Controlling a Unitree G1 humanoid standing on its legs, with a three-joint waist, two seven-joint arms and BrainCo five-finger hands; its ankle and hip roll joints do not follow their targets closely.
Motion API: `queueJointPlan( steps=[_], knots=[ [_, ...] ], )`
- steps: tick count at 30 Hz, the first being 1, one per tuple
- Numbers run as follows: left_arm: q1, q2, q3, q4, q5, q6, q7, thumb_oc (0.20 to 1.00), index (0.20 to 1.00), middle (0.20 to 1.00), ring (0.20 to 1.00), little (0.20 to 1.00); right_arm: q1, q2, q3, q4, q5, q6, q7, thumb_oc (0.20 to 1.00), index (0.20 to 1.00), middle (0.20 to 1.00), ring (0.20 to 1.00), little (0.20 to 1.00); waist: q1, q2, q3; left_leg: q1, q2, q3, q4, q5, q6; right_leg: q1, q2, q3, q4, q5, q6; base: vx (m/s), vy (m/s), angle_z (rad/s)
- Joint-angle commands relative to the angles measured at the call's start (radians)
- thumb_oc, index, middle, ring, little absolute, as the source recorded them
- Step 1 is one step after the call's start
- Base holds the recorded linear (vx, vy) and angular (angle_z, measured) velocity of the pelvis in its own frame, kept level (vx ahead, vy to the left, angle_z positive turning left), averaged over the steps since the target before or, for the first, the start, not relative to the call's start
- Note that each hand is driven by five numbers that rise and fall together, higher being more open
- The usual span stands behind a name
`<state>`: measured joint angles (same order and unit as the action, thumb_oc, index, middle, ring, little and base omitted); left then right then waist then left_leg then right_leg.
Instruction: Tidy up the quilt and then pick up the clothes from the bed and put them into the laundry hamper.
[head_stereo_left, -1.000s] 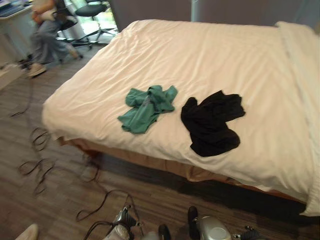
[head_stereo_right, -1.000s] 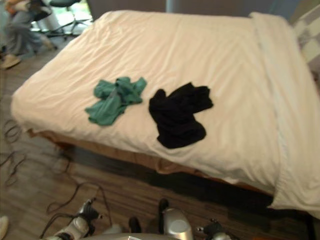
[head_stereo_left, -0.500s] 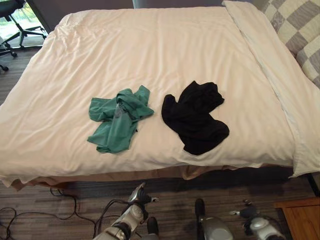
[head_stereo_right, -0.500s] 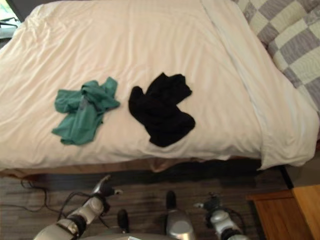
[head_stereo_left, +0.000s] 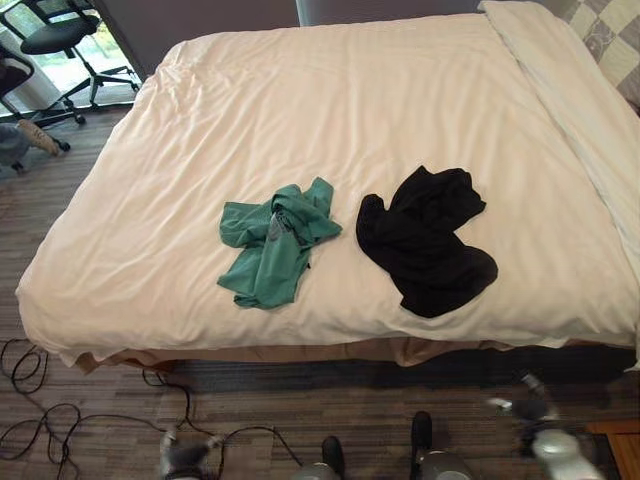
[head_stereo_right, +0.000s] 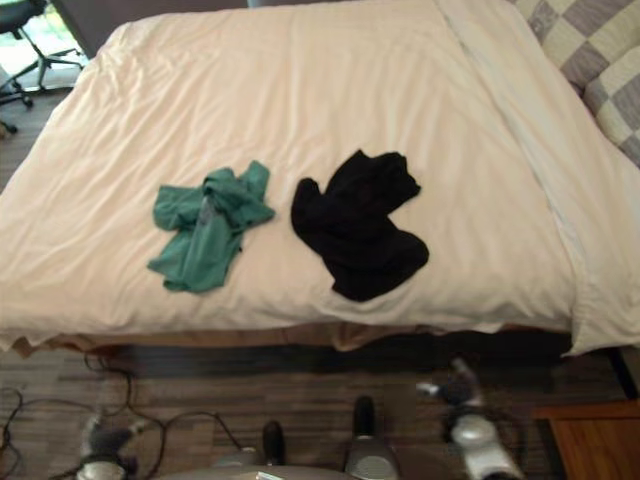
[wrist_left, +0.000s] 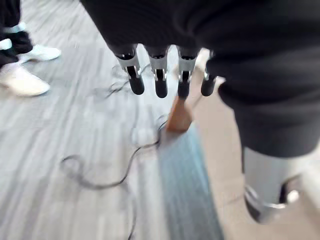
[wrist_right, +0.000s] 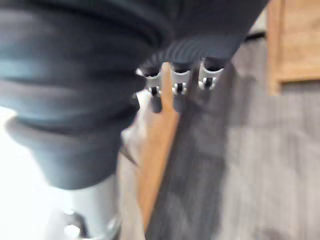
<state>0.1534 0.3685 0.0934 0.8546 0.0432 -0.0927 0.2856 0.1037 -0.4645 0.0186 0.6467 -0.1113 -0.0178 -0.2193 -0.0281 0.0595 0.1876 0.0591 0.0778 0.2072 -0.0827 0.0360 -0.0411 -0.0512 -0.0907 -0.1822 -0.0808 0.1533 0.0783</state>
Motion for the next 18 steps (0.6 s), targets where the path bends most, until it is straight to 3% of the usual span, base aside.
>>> queueJointPlan(
  steps=[1, 4, 5, 6, 10, 14, 18],
  knots=[
    [-0.025, 0.152, 0.088, -0.276, -0.039, -0.169, 0.104, 1.0, 1.0, 1.0, 1.0, 1.0, 0.006, -0.081, -0.077, -0.213, -0.14, -0.114, -0.083, 1.0, 1.0, 1.0, 1.0, 1.0, -0.026, -0.066, 0.039, -0.011, 0.015, 0.005, -0.005, -0.025, -0.056, 0.042, -0.074, 0.011, 0.025, -0.1, 0.094, 0.0, 0.0, 0.0],
    [-0.11, 0.279, 0.141, -0.532, 0.018, -0.221, 0.153, 1.0, 1.0, 1.0, 1.0, 1.0, -0.045, -0.201, -0.111, -0.362, -0.202, -0.164, -0.112, 1.0, 1.0, 1.0, 1.0, 1.0, -0.029, -0.056, 0.067, -0.051, 0.022, -0.003, -0.005, -0.007, -0.062, 0.002, -0.079, 0.009, 0.029, -0.09, 0.098, -0.09, -0.017, -0.01],
    [-0.145, 0.295, 0.129, -0.539, 0.027, -0.22, 0.162, 1.0, 1.0, 1.0, 1.0, 1.0, -0.075, -0.223, -0.099, -0.365, -0.193, -0.17, -0.11, 1.0, 1.0, 1.0, 1.0, 1.0, -0.03, -0.056, 0.072, -0.06, 0.024, -0.002, -0.005, -0.003, -0.064, -0.007, -0.079, 0.009, 0.028, -0.087, 0.098, -0.19, -0.028, -0.04],
    [-0.263, 0.325, 0.07, -0.531, 0.035, -0.201, 0.177, 1.0, 1.0, 1.0, 1.0, 1.0, -0.186, -0.266, -0.043, -0.35, -0.182, -0.166, -0.119, 1.0, 1.0, 1.0, 1.0, 1.0, -0.029, -0.053, 0.096, -0.087, 0.03, 0.0, -0.005, 0.007, -0.069, -0.04, -0.077, 0.013, 0.034, -0.082, 0.098, -0.13, -0.016, 0.02],
    [-0.441, 0.378, -0.04, -0.487, 0.076, -0.16, 0.179, 1.0, 1.0, 1.0, 1.0, 1.0, -0.382, -0.314, 0.055, -0.34, -0.181, -0.152, -0.139, 1.0, 1.0, 1.0, 1.0, 1.0, -0.029, -0.051, 0.142, -0.139, 0.041, 0.008, -0.005, 0.029, -0.078, -0.109, -0.07, 0.029, 0.06, -0.076, 0.097, -0.13, -0.017, -0.04],
    [-0.671, 0.426, -0.194, -0.366, 0.112, -0.102, 0.194, 1.0, 1.0, 1.0, 1.0, 1.0, -0.596, -0.316, 0.171, -0.346, -0.166, -0.138, -0.174, 1.0, 1.0, 1.0, 1.0, 1.0, -0.037, -0.059, 0.194, -0.212, 0.057, 0.027, -0.005, 0.062, -0.089, -0.201, -0.068, 0.034, 0.089, -0.056, 0.099, -0.1, -0.03, -0.16],
    [-0.811, 0.449, -0.268, -0.247, 0.096, -0.078, 0.2, 1.0, 1.0, 1.0, 1.0, 1.0, -0.699, -0.316, 0.229, -0.335, -0.163, -0.135, -0.193, 1.0, 1.0, 1.0, 1.0, 1.0, -0.044, -0.065, 0.225, -0.263, 0.067, 0.038, -0.005, 0.08, -0.097, -0.261, -0.07, 0.036, 0.099, -0.045, 0.102, -0.11, -0.023, -0.05]
  ],
)
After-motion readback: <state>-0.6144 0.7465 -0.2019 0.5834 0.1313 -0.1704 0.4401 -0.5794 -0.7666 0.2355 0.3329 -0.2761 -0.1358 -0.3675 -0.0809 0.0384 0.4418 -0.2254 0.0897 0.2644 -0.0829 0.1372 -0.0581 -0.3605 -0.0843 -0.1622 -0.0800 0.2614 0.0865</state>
